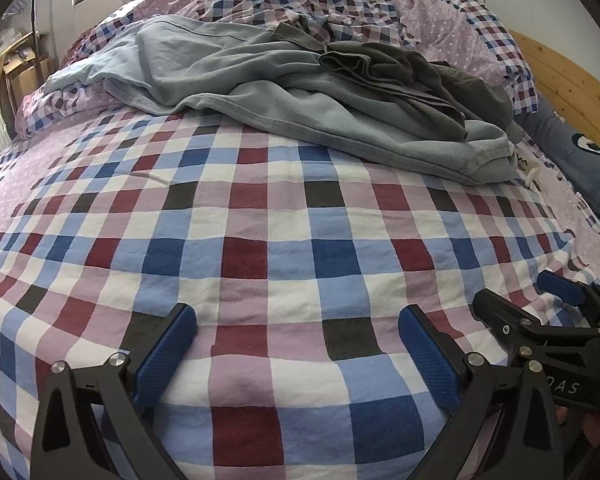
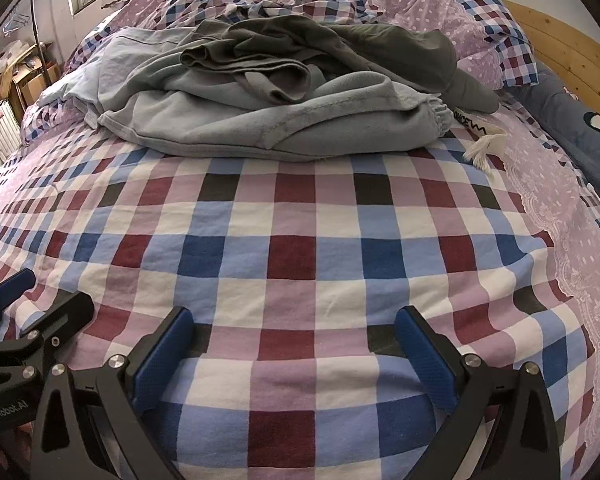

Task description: Fold clothes

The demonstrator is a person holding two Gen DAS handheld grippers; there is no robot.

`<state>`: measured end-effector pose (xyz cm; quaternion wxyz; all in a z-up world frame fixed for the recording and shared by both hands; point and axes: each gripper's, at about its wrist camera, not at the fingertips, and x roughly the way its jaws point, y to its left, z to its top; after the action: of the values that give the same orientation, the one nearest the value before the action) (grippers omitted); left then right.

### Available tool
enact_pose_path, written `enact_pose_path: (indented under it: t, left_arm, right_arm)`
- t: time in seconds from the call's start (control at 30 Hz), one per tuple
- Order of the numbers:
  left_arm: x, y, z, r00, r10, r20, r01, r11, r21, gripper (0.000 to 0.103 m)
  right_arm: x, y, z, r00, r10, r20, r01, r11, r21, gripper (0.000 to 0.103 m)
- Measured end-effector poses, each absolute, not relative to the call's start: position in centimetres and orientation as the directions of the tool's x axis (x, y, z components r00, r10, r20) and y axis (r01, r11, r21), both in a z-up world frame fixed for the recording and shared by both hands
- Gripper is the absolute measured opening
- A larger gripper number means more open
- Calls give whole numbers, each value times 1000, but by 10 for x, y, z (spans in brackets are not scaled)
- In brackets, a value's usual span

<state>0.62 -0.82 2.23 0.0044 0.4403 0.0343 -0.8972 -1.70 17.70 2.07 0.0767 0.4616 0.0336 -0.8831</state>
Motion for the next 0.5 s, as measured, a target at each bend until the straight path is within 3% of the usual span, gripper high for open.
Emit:
enact_pose_path:
  t: [0.5]
  left_arm:
    - [4, -4, 21, -602, 0, -799, 43, -999, -32, 103]
  right_arm:
    - [-15, 177, 21, -559, -111, -822, 162, -987, 23, 103]
